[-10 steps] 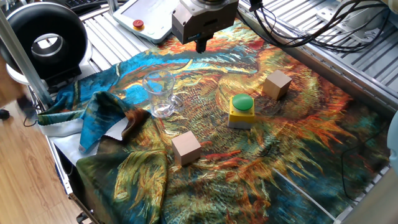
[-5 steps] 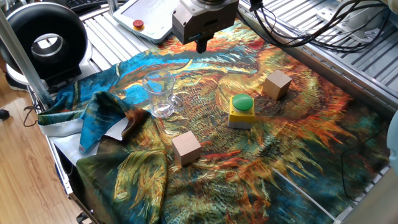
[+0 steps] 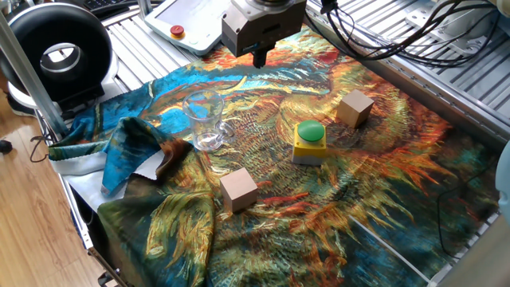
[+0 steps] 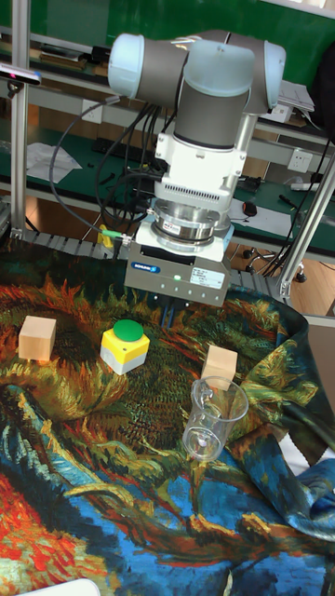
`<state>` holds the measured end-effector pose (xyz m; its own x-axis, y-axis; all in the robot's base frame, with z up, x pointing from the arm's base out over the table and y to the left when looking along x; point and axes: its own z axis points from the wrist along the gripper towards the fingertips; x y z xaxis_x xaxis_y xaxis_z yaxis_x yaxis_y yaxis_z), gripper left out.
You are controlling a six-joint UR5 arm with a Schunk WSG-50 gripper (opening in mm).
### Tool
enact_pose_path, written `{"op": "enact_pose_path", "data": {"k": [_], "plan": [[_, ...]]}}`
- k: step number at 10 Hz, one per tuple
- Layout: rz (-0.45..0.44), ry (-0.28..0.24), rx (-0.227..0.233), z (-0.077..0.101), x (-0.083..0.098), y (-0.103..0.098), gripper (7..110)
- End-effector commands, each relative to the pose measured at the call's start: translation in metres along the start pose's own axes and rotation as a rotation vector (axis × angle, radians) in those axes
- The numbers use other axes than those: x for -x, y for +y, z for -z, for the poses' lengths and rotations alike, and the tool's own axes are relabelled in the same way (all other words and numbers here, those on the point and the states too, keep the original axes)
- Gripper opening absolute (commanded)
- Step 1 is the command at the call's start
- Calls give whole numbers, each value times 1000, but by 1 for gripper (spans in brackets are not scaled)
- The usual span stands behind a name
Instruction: Pick up the cup
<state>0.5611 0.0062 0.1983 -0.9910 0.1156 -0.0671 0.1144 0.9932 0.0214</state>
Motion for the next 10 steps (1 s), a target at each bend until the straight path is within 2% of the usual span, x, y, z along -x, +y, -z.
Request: {"op": "enact_pose_path", "data": {"k": [1, 2, 4, 6, 8, 10], "plan": [[16, 5, 4, 3, -1, 0, 7], [39, 12, 0, 5, -3, -1, 7], [96, 32, 30, 2, -9, 7, 7], [123, 18, 39, 0, -5, 11, 7], [165, 48, 27, -1, -13, 7, 7], [210, 54, 44, -2, -15, 13, 7]]}}
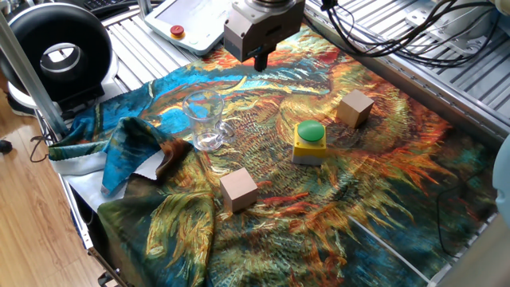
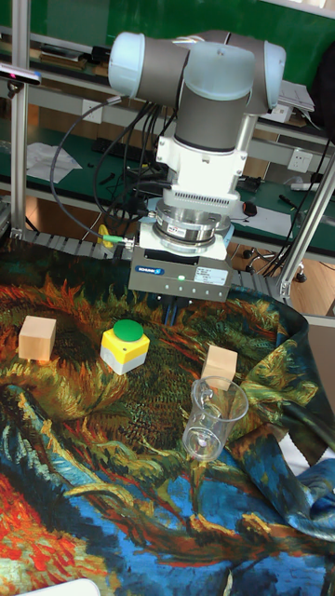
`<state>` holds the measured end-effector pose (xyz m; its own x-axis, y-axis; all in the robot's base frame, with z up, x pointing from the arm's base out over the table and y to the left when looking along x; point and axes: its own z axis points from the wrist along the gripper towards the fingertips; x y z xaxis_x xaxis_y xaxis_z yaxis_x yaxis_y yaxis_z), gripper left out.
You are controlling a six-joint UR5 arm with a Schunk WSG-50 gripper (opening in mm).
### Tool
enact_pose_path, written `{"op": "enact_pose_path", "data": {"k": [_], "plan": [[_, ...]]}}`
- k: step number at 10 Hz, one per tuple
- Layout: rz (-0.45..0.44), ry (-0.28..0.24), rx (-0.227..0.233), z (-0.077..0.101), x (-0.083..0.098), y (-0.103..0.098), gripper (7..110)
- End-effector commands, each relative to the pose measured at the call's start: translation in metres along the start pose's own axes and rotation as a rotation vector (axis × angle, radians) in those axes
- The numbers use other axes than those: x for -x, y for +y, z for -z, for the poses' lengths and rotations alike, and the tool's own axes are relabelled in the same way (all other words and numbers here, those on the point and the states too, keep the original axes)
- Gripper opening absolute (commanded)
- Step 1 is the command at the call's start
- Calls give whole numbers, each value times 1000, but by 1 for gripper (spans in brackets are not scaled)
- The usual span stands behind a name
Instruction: Pick up the cup
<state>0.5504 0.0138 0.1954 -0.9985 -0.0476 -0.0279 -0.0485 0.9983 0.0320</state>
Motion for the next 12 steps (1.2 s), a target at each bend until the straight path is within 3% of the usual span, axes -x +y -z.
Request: {"op": "enact_pose_path", "data": {"k": [1, 4, 6, 12], "plan": [[72, 25, -3, -1, -6, 0, 7], [69, 25, 11, -2, -6, 3, 7], [82, 48, -16, -5, -12, -2, 7], [98, 74, 36, -4, -19, 10, 7]]}}
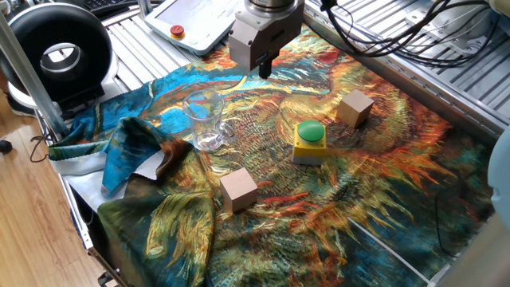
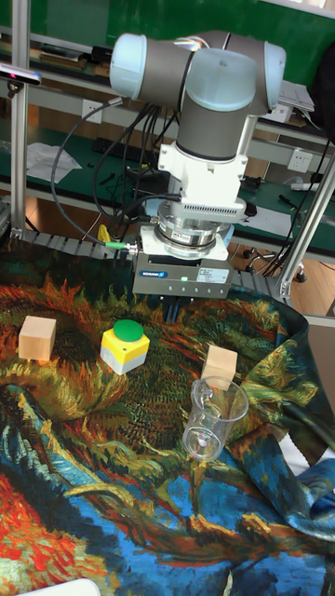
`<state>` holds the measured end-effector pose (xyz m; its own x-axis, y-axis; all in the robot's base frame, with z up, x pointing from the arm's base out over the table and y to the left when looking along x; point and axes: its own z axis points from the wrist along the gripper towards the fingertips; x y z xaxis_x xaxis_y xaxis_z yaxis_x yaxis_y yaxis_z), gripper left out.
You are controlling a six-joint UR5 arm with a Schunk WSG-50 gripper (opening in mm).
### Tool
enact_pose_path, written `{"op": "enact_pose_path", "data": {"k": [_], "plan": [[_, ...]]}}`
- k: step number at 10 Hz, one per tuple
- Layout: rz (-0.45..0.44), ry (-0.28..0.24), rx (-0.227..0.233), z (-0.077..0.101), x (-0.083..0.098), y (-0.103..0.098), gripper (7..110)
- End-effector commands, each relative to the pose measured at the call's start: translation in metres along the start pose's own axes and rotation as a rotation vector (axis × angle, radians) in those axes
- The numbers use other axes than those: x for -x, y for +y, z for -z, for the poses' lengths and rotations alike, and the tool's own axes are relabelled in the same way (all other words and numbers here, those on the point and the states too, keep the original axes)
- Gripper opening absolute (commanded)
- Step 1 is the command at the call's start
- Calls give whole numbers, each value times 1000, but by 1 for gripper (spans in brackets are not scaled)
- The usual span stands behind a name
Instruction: Pick up the cup
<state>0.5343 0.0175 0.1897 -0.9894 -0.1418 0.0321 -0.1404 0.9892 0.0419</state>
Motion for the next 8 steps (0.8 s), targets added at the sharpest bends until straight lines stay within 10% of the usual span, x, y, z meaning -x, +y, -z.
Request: {"op": "enact_pose_path", "data": {"k": [1, 5, 8], "plan": [[-15, 11, 24, 1, -3, 6, 7], [-9, 35, 109, 3, -9, 27, 7], [7, -1, 56, 1, 0, 14, 7]]}}
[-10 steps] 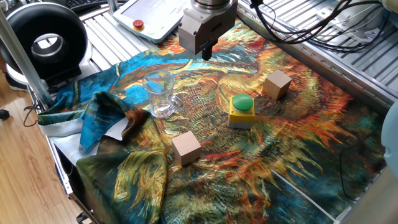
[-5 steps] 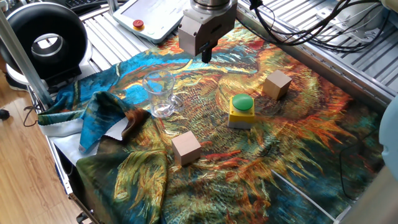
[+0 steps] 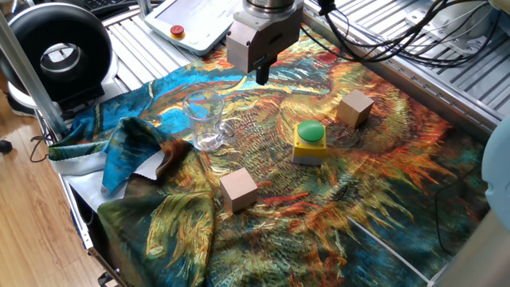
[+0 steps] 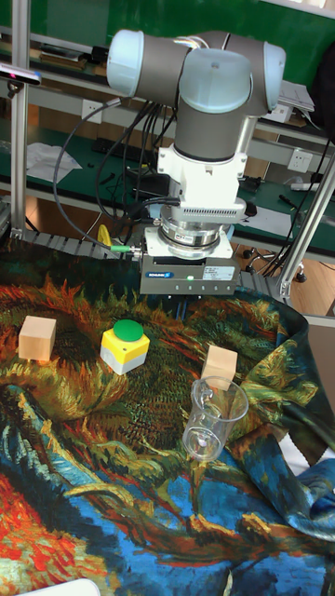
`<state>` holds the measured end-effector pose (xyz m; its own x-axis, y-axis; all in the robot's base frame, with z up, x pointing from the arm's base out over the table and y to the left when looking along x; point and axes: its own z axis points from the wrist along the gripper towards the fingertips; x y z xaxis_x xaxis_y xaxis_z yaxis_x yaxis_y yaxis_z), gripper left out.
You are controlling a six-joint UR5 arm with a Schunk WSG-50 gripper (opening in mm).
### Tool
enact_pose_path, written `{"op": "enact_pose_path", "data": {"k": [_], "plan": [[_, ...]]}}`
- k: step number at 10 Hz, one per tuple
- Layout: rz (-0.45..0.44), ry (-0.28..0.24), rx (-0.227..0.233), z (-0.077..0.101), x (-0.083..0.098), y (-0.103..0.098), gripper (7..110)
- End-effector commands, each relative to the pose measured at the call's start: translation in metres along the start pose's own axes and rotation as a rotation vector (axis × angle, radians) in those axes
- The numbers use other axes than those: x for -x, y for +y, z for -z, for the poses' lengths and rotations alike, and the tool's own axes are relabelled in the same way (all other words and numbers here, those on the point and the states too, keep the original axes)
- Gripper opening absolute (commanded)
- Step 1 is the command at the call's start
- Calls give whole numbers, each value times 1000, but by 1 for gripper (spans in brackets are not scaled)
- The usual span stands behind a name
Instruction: Pick up the cup
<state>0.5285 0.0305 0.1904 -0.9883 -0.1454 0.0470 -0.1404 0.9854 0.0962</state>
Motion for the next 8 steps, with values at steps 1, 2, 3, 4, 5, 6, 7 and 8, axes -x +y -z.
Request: {"op": "enact_pose_path", "data": {"k": [1, 2, 3, 4, 5, 6, 7, 8], "plan": [[12, -13, -22, 1, 3, -6, 7], [21, -4, -38, 2, 1, -10, 7], [16, 4, -76, 2, -1, -19, 7], [5, 3, -88, 2, -1, -22, 7], [3, 5, -90, 2, -1, -23, 7], [1, 6, -97, 3, -2, -25, 7], [-19, -25, -104, 3, 6, -26, 7], [-50, -47, -122, 3, 11, -31, 7]]}}
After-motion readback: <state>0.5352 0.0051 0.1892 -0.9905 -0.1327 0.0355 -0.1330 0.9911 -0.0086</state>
